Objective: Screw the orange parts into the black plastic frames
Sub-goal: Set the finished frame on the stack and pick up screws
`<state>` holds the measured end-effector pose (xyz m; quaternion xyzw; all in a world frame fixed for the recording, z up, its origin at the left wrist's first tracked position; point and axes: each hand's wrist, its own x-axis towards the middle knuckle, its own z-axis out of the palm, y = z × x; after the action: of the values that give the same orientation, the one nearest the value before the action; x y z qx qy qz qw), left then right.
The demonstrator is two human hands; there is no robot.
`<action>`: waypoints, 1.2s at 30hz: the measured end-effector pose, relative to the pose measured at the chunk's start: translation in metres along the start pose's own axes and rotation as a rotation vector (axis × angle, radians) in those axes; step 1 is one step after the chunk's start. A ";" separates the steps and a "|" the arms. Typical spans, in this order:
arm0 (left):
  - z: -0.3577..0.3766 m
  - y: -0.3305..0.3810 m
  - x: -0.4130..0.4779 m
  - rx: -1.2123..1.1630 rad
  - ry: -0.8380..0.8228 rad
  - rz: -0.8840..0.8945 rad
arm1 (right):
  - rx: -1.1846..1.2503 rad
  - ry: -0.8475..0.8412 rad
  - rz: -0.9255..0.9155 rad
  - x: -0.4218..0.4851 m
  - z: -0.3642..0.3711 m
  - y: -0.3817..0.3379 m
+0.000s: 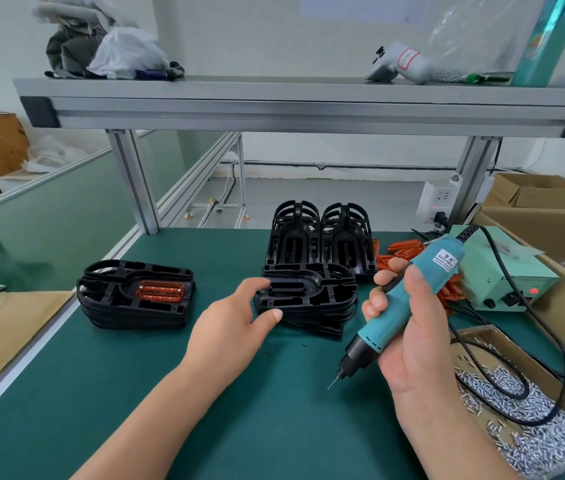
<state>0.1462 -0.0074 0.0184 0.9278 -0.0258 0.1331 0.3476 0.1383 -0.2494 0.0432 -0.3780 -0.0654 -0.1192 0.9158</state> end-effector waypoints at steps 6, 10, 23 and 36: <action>0.015 0.020 -0.001 0.330 -0.028 0.229 | -0.005 0.000 -0.003 0.000 0.001 -0.001; 0.018 0.025 0.002 0.357 -0.003 0.222 | 0.001 0.000 0.000 0.000 0.001 -0.001; -0.005 0.019 -0.005 0.207 0.060 0.224 | 0.016 0.016 -0.027 0.002 -0.001 -0.002; -0.081 -0.028 -0.004 -0.006 -0.579 0.105 | 0.048 0.090 -0.005 0.000 -0.002 -0.005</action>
<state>0.1279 0.0661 0.0578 0.9235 -0.1724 -0.1193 0.3213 0.1368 -0.2547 0.0450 -0.3501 -0.0278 -0.1370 0.9262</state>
